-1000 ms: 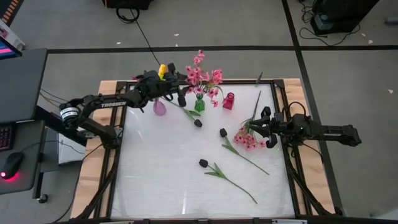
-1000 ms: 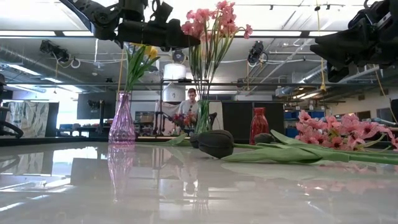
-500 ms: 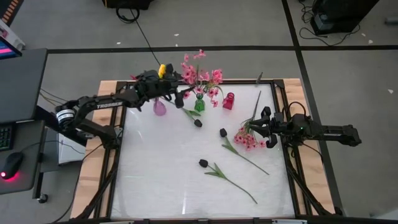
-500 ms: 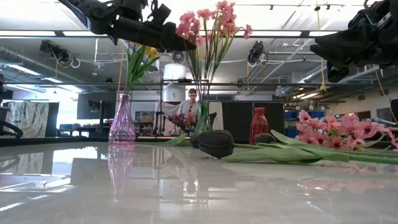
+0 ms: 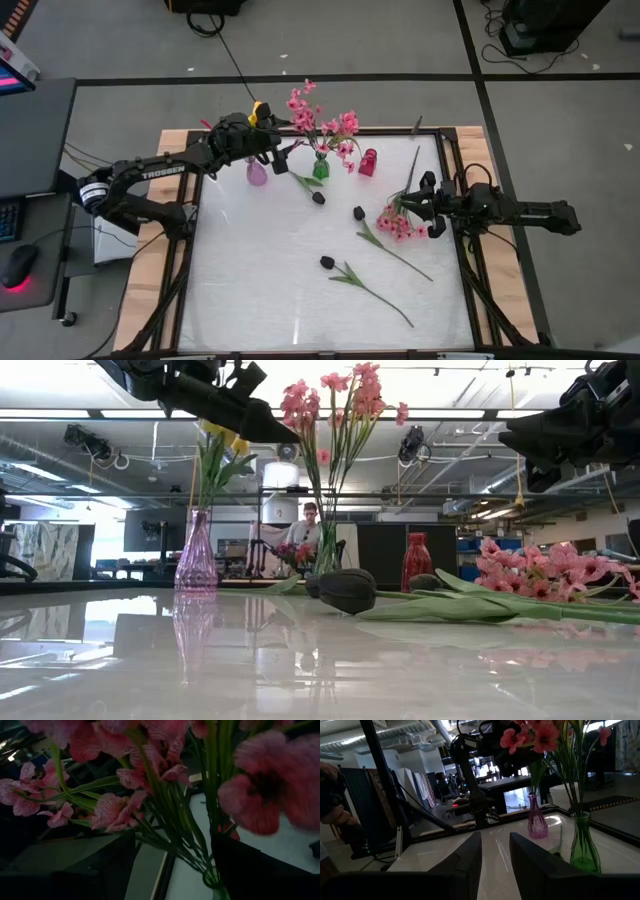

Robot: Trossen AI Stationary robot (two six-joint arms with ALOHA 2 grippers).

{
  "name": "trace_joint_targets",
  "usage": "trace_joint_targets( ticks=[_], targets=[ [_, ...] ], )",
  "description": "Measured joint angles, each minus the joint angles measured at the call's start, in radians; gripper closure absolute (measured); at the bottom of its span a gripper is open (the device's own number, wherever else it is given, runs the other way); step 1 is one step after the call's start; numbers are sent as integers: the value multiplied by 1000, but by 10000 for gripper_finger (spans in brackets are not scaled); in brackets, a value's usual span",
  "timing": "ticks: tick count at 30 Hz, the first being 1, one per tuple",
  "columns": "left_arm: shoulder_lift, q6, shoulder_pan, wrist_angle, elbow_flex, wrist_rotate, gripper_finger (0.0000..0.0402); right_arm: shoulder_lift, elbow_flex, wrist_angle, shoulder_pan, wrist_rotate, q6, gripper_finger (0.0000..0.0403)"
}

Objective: Sort flowers into vase by color
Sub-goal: Put the left pink flower into the green vase, then put the bottom black flower into the red vase

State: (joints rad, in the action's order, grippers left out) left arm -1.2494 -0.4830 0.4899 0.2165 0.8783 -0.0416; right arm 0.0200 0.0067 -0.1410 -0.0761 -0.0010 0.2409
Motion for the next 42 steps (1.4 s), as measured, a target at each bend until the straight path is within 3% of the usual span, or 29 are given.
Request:
trace_joint_targets(
  ticks=[16,34,42],
  targets=[
    [72,9,-103,-17,0,3,135,0,0,0,0,0,0,292],
    [118,26,-226,-283,-1,4,136,0,0,0,0,0,0,292],
    [123,87,-307,-310,-1,4,136,0,0,0,0,0,0,292]
  ],
)
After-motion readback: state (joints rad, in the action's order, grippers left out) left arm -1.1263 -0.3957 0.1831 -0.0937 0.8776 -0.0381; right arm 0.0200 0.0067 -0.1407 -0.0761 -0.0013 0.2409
